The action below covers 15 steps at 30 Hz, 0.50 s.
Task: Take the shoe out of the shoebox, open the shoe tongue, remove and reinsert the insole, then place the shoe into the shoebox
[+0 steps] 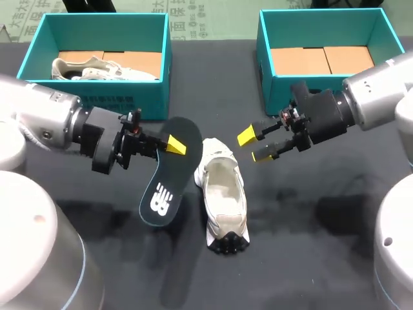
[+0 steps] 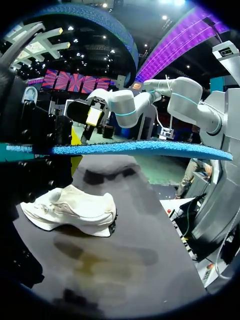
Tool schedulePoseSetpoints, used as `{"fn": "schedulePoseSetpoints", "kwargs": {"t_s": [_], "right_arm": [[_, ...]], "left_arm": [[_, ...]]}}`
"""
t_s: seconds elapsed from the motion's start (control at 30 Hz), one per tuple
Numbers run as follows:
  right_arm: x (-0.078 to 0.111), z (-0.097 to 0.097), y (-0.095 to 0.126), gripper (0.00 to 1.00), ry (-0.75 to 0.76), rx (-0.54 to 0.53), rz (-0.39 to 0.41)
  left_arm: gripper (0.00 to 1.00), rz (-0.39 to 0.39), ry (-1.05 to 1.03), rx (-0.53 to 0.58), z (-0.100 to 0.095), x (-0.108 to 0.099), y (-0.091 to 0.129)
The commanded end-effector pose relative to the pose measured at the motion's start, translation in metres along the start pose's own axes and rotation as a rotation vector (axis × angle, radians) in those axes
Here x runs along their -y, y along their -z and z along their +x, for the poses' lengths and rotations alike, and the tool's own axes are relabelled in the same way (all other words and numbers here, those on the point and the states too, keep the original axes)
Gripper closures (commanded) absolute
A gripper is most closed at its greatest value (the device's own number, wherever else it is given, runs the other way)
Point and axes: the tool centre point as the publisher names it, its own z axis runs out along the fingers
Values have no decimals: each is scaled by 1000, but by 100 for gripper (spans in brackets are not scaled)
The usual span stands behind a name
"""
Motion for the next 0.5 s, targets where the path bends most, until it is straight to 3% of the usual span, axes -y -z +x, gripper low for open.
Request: {"fn": "schedulePoseSetpoints", "kwargs": {"t_s": [0.03, 0.23, 0.4, 0.5], "right_arm": [[2, 2, 3, 0, -1, 14, 2], [2, 2, 3, 0, -1, 14, 2], [17, -9, 8, 0, 101, 82, 85], [28, -20, 19, 0, 176, 90, 80]], "left_arm": [[100, 1, -1, -3, -1, 1, 2], [100, 1, -1, -3, -1, 1, 2], [100, 48, 23, 24, 9, 31, -21], [100, 58, 31, 28, 8, 48, -31]]}}
